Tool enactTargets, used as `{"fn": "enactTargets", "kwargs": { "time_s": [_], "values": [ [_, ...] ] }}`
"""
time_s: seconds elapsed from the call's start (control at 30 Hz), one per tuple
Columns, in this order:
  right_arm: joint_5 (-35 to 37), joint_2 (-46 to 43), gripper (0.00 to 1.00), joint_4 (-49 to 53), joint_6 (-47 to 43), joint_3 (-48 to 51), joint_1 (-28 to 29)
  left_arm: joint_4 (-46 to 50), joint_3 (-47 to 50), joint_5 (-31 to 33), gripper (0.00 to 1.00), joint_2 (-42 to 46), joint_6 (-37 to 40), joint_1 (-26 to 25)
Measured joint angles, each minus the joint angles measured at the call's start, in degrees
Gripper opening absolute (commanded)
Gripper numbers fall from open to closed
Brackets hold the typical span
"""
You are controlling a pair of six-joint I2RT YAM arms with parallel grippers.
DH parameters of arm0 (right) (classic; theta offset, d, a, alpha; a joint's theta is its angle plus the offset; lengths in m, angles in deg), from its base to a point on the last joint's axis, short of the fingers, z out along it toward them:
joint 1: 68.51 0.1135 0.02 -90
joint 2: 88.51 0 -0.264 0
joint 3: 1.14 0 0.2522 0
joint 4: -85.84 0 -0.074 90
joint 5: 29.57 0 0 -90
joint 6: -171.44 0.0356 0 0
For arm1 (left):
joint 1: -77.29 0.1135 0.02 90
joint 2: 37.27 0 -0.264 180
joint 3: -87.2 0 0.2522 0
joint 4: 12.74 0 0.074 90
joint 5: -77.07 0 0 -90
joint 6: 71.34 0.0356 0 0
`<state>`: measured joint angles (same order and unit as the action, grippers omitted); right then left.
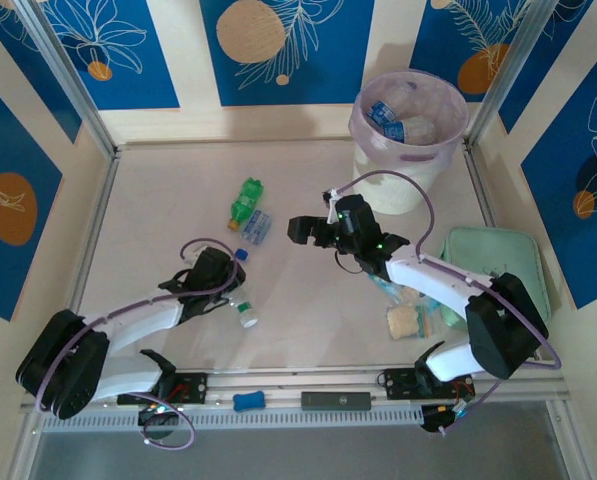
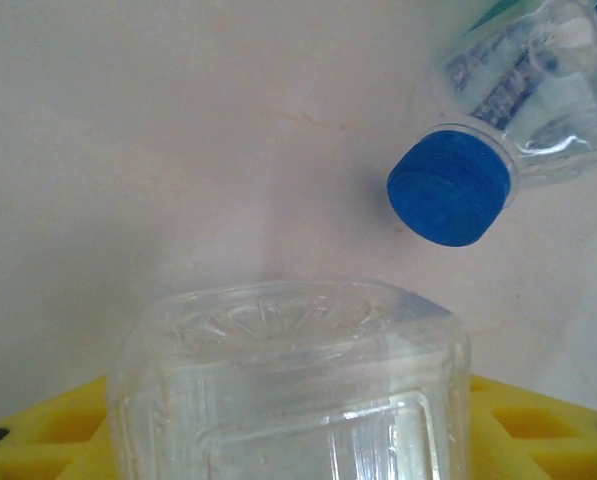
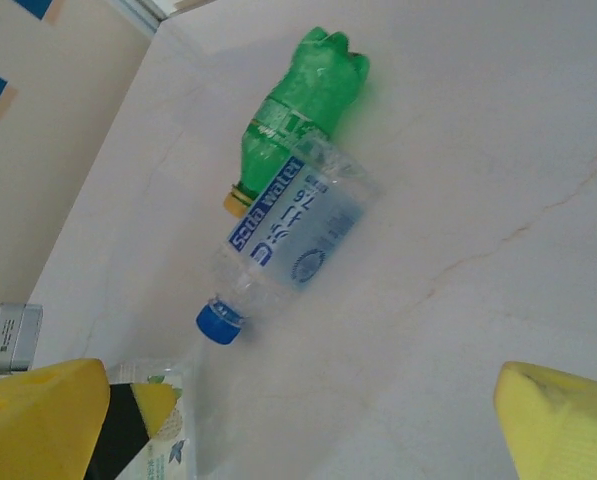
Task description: Put the plastic bottles in the bin
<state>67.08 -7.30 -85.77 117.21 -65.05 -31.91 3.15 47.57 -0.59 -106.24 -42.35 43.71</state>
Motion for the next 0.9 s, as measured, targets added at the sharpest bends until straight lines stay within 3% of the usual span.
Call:
{"fn": "enactTargets", "kwargs": {
  "time_s": [0.13, 0.33, 0.9],
  "values": [
    [-2.82, 0.92, 1.0, -0.44, -0.63, -1.68, 1.05, 0.0, 0.09, 0.98, 0.52, 4.24, 0.28, 0.02],
    [-10.95, 4.35, 0.91, -3.45, -1.9, -3.54, 3.61, -0.04, -0.57, 2.8, 0.52, 9.77, 1.53, 0.09],
    [-21.59, 15.41, 0.85, -7.21, 0.79, -6.34, 13.0, -6.67, -1.66, -2.36, 0.53, 10.32, -1.77, 2.69]
  ]
}}
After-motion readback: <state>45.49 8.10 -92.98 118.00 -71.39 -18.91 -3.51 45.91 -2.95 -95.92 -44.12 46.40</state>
